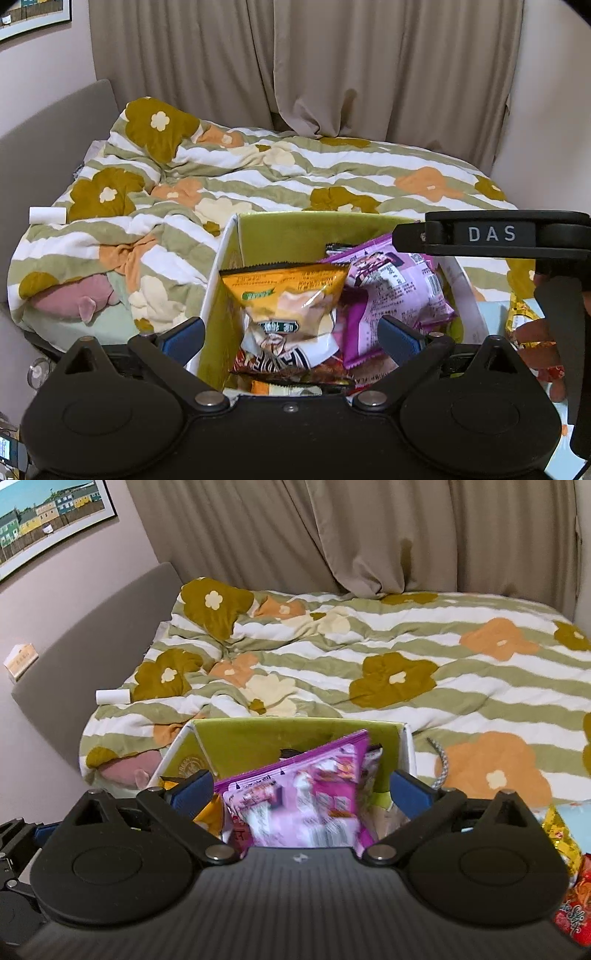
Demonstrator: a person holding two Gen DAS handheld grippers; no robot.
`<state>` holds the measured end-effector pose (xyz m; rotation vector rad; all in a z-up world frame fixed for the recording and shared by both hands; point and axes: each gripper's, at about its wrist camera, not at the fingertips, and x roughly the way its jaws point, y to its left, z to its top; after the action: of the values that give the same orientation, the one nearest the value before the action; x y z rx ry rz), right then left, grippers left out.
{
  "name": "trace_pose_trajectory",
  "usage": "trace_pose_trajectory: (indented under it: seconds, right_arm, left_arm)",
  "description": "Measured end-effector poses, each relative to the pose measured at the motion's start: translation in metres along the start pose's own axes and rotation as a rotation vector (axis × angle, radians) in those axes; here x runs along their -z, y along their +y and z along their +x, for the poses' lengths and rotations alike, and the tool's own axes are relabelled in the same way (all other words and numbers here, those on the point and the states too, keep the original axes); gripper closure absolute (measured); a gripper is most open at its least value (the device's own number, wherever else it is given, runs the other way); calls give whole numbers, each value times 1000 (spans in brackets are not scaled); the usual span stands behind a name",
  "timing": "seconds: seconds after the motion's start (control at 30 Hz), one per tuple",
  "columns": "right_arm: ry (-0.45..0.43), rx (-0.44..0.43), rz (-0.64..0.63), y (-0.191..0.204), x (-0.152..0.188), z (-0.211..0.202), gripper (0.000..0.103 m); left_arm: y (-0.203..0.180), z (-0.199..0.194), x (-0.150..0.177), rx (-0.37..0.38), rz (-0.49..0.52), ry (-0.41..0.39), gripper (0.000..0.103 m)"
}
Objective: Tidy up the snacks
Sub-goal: 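Carry both bags into the yellow box and open both tools, then reach both tools back to the daisy mat toward the red and potato-chip bags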
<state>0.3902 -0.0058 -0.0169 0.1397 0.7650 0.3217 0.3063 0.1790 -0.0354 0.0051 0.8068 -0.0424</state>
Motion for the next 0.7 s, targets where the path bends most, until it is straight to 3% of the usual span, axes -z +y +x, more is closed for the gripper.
trace_pose_trajectory:
  seconds: [0.37,0.7]
  right_arm:
    - [-63,31,-27,8,7,-36,0]
    - [-157,83,2,5,20,-104,0]
  left_arm:
    - [0,-30,1,7,1,-79,2]
    - [-19,-67,8,70,52,-169,2]
